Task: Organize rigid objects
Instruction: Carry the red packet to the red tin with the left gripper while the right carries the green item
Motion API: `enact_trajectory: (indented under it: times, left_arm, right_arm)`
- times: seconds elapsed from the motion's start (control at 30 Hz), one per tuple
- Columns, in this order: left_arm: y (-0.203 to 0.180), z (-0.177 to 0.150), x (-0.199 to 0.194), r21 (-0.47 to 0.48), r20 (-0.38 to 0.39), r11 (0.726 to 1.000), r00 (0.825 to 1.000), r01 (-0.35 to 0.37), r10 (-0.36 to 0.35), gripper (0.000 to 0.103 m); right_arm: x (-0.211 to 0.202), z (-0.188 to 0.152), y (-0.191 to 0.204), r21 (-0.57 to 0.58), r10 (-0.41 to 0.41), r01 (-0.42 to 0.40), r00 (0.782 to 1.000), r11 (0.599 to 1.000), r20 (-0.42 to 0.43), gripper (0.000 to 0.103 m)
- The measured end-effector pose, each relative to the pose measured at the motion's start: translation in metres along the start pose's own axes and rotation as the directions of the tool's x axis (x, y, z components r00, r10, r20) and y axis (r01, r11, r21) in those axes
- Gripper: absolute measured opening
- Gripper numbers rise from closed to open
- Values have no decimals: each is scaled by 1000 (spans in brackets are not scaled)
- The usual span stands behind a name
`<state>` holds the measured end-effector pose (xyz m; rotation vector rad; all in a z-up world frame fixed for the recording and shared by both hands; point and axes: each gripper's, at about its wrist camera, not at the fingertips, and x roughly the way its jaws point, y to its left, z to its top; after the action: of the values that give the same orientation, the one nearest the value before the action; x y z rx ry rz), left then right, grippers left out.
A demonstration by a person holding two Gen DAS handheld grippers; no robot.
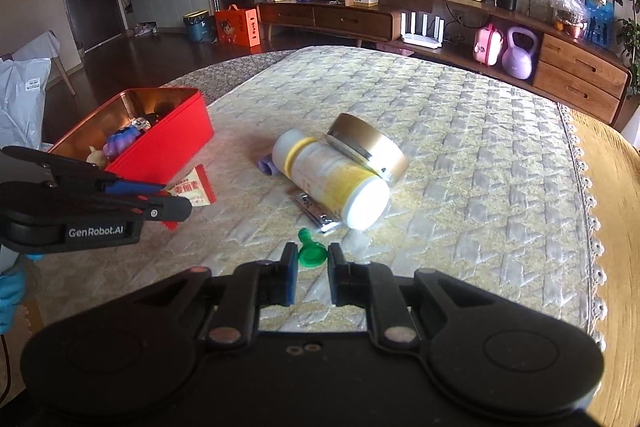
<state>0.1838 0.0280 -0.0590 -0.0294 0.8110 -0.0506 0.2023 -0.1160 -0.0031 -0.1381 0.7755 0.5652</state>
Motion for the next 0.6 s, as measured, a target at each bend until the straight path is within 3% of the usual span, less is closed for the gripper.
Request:
enact_trajectory:
  times: [0.6]
  left_arm:
    - [60, -12, -62, -76, 48, 995, 997, -61, 65, 21]
  right_arm:
    - [-26, 25, 77, -76, 94, -90, 994, 993, 49, 14]
